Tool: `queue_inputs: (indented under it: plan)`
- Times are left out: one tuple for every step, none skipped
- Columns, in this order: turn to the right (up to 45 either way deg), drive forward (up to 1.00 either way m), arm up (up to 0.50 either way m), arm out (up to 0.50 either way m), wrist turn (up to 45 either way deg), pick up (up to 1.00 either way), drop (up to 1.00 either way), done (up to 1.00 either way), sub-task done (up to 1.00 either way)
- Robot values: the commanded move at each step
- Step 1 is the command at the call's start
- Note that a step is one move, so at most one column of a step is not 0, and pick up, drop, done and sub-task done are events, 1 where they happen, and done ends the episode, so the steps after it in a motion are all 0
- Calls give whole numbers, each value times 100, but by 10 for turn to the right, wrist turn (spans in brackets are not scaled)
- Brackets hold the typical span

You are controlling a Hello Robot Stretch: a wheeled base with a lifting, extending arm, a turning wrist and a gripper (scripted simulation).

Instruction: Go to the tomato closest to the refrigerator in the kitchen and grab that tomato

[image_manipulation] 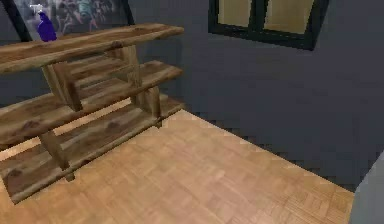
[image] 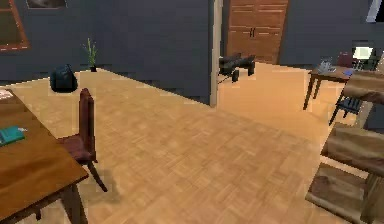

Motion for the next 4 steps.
queue_inputs:
  plan:
    - [390, 0, 0, 0, 0, 0, 0, 0, 0]
    - [0, 25, 0, 0, 0, 0, 0, 0, 0]
    - [-450, 0, 0, 0, 0, 0, 0, 0, 0]
    - [-30, 0, 0, 0, 0, 0, 0, 0, 0]
